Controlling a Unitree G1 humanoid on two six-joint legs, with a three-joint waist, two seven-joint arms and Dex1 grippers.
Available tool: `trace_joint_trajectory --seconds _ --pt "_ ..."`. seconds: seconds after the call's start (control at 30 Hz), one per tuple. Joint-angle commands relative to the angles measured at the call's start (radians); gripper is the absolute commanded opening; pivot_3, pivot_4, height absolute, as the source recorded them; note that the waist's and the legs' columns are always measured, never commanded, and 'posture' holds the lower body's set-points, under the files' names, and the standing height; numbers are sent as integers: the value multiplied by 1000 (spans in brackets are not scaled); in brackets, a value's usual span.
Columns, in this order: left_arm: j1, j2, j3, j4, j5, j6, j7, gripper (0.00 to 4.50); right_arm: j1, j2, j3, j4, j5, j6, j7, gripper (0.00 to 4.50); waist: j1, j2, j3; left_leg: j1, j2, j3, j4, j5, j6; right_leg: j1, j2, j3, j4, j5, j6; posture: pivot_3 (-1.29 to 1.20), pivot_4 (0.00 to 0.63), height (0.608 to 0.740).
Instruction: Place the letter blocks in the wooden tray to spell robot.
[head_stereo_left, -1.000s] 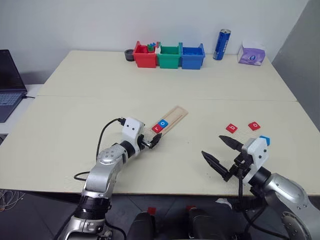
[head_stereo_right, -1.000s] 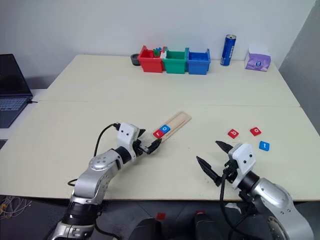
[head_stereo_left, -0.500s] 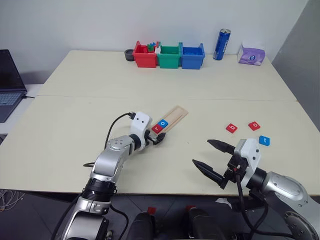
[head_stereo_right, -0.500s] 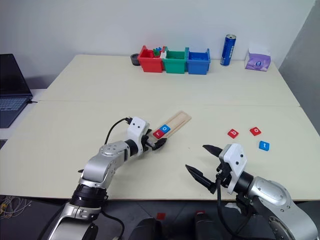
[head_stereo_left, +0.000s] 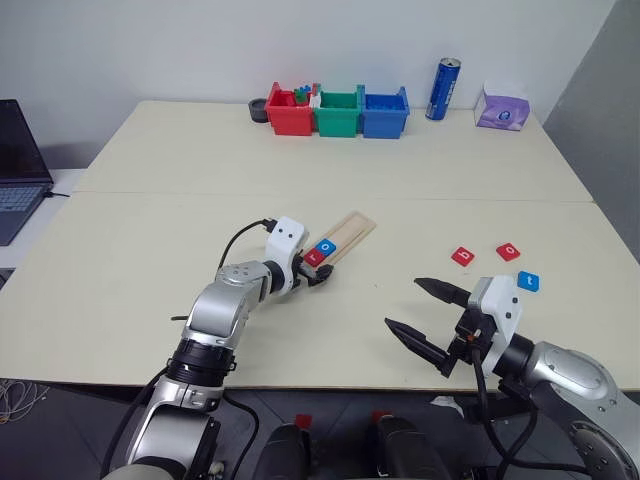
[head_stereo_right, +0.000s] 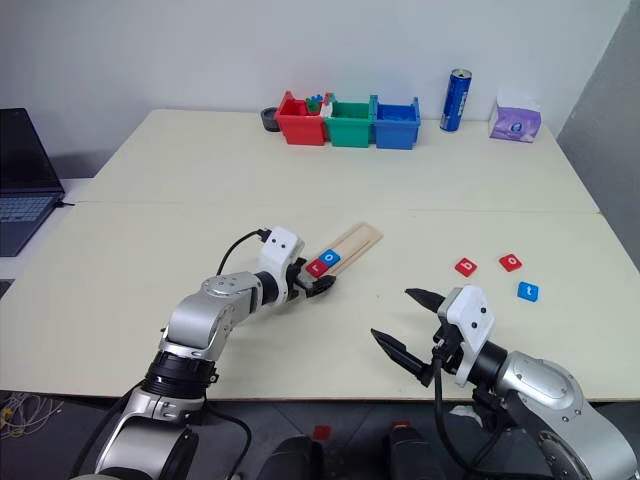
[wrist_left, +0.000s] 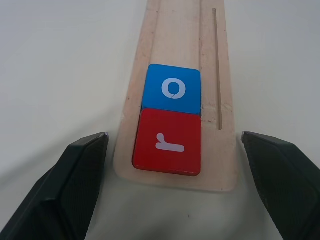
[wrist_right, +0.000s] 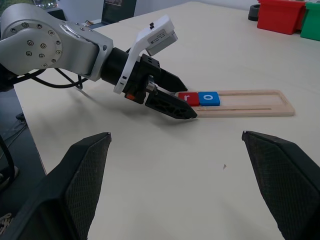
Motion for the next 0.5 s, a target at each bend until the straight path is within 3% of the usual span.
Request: trace_joint_trajectory --seconds 0.03,0.3,0.47,0.5 --pt "-17 9 -33 7 6 10 -26 4500 -18 -5 -20 -42 26 2 -1 4463 0 0 0 0 0 0 0 0 0 0 0 0 0 0 0 0 150 740" --pt "-38 21 -70 57 31 -25 -57 4500 -29 -5 -28 -45 49 22 -12 4463 1 0 0 0 0 0 0 0 0 0 0 0 0 0 0 0 150 740" --pt "-42 24 -67 80 38 -42 -61 3405 -39 -7 -31 -48 62 31 -19 4500 2 0 0 0 0 0 0 0 0 0 0 0 0 0 0 0 150 740" --pt "-41 24 -67 82 40 -44 -62 3403 -40 -7 -31 -48 63 32 -20 4500 2 0 0 0 0 0 0 0 0 0 0 0 0 0 0 0 150 740"
